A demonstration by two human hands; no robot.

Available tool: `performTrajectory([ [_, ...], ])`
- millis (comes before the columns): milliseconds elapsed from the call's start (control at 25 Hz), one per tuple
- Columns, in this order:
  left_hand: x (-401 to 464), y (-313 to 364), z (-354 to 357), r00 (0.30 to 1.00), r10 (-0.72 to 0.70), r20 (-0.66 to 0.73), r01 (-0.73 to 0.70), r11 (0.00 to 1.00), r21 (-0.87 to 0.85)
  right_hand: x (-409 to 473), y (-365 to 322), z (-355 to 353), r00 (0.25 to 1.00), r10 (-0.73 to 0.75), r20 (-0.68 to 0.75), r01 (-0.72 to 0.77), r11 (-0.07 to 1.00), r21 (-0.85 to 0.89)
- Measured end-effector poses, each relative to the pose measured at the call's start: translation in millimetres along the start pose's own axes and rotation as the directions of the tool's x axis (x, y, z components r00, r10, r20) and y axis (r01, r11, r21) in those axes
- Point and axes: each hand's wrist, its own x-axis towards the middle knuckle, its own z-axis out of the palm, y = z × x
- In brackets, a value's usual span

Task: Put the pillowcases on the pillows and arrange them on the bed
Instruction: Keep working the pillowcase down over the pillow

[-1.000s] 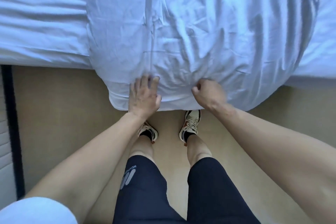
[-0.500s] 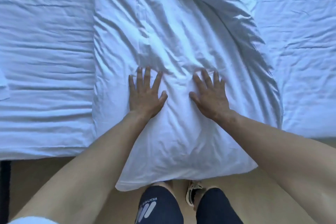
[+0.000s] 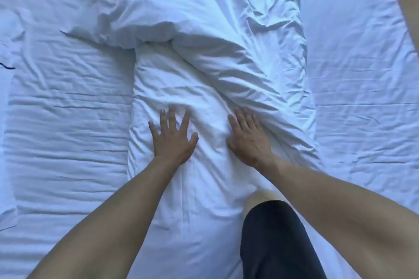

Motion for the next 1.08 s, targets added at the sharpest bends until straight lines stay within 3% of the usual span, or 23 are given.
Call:
performTrajectory([
  [120,67.1,-1.1,-54.9,0.980,-0.176,-0.088,0.162,0.976,-0.144,103.0,-20.5,-43.2,0.945,-0.258,-0.201,0.246,0.966,-0.083],
  [200,112.9,-9.6,-81.7,0.961,-0.257,-0.107,0.239,0.959,-0.155,186.2,-29.9,-71.1,0.908,-0.272,-0.320,0.251,0.962,-0.105],
  [280,156.3,-14.5,-97.2,0.953,-0.285,-0.103,0.275,0.956,-0.102,264.6,-34.7,-90.6,0.918,-0.236,-0.318,0.206,0.970,-0.126],
  [400,201.9,-4.3,-103.1,0.966,-0.245,-0.087,0.242,0.969,-0.037,311.6,-30.6,-116.9,0.959,-0.217,-0.181,0.200,0.974,-0.106],
  [520,228.0,12.5,-110.6,0.960,-0.281,-0.016,0.278,0.956,-0.088,326.7,8.8,-165.0,0.960,-0.172,-0.221,0.193,0.978,0.077],
  [600,246.5,29.7,-129.3,0.953,-0.303,-0.027,0.296,0.944,-0.145,347.1,59.0,-209.4,0.964,0.009,-0.265,0.057,0.969,0.239],
  [680,273.7,50.3,-158.3,0.963,-0.218,-0.161,0.210,0.975,-0.069,364.9,126.9,-238.3,0.914,0.294,-0.280,-0.155,0.891,0.427],
  [760,304.8,75.2,-187.5,0.949,-0.079,-0.304,0.109,0.991,0.081,369.5,189.5,-240.9,0.813,0.572,-0.107,-0.430,0.714,0.552],
  [840,332.5,103.5,-212.4,0.918,0.036,-0.395,0.037,0.984,0.176,364.8,218.5,-228.2,0.649,0.755,0.095,-0.672,0.511,0.535],
  [880,342.7,117.5,-221.3,0.907,0.084,-0.412,0.002,0.979,0.205,363.5,218.7,-220.4,0.622,0.780,0.071,-0.702,0.514,0.493],
  [920,349.9,131.1,-227.0,0.899,0.134,-0.416,-0.041,0.973,0.226,361.9,212.2,-213.4,0.681,0.732,-0.033,-0.642,0.618,0.453],
  [1000,352.8,146.8,-226.8,0.869,0.261,-0.421,-0.154,0.950,0.271,357.9,186.0,-202.9,0.876,0.392,-0.282,-0.285,0.891,0.352],
  [1080,346.1,141.9,-218.5,0.824,0.380,-0.422,-0.263,0.914,0.309,365.3,156.5,-195.0,0.920,0.088,-0.381,-0.003,0.976,0.220],
])
